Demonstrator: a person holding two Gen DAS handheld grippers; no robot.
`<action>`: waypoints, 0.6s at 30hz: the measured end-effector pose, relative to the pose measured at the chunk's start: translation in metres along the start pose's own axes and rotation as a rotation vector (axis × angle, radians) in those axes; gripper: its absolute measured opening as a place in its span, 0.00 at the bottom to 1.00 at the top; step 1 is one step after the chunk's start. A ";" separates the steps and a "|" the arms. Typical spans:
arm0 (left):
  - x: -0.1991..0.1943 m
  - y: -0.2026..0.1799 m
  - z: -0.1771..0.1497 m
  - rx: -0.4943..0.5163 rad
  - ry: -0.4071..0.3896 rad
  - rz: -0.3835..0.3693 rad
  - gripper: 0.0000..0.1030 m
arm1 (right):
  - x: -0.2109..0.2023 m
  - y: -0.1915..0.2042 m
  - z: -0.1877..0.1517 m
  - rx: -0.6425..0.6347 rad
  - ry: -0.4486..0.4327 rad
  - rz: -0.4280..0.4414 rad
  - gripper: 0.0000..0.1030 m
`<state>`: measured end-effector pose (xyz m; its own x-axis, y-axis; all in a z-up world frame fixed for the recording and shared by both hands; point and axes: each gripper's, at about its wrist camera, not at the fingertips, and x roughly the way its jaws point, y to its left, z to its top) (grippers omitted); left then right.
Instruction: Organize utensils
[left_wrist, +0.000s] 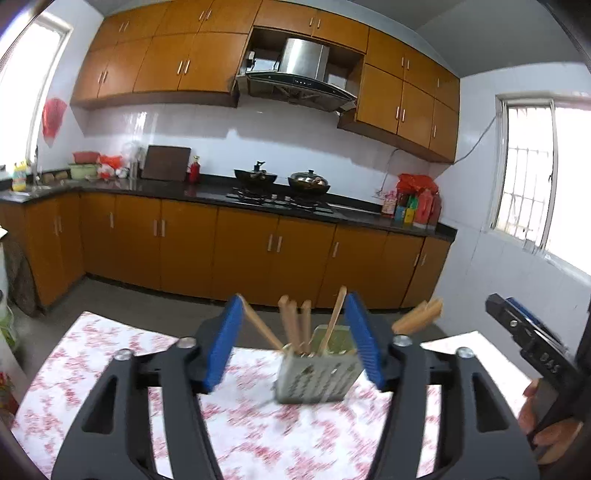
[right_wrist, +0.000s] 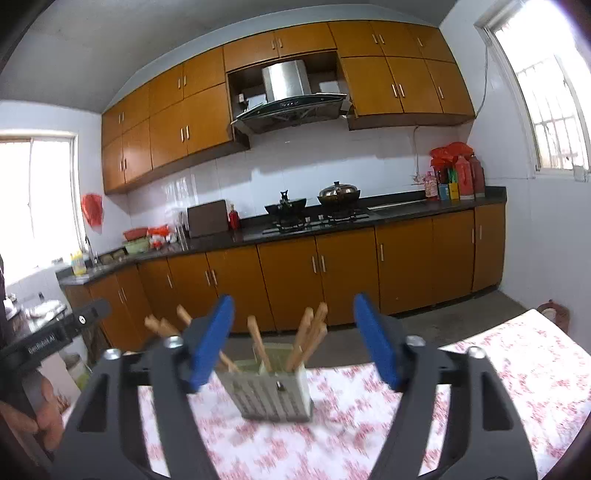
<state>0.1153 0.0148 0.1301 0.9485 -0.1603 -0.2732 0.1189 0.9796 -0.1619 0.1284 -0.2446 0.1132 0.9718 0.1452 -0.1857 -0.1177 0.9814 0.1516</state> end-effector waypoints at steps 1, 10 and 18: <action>-0.004 0.001 -0.005 0.009 -0.003 0.009 0.70 | -0.005 0.002 -0.006 -0.014 0.001 -0.007 0.84; -0.038 0.010 -0.055 0.046 -0.020 0.079 0.98 | -0.033 0.015 -0.058 -0.055 0.045 -0.043 0.96; -0.057 0.003 -0.088 0.090 -0.027 0.114 0.98 | -0.049 0.029 -0.096 -0.112 0.081 -0.064 0.96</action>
<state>0.0359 0.0162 0.0619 0.9647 -0.0448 -0.2596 0.0343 0.9984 -0.0446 0.0577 -0.2112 0.0336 0.9589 0.0869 -0.2701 -0.0822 0.9962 0.0285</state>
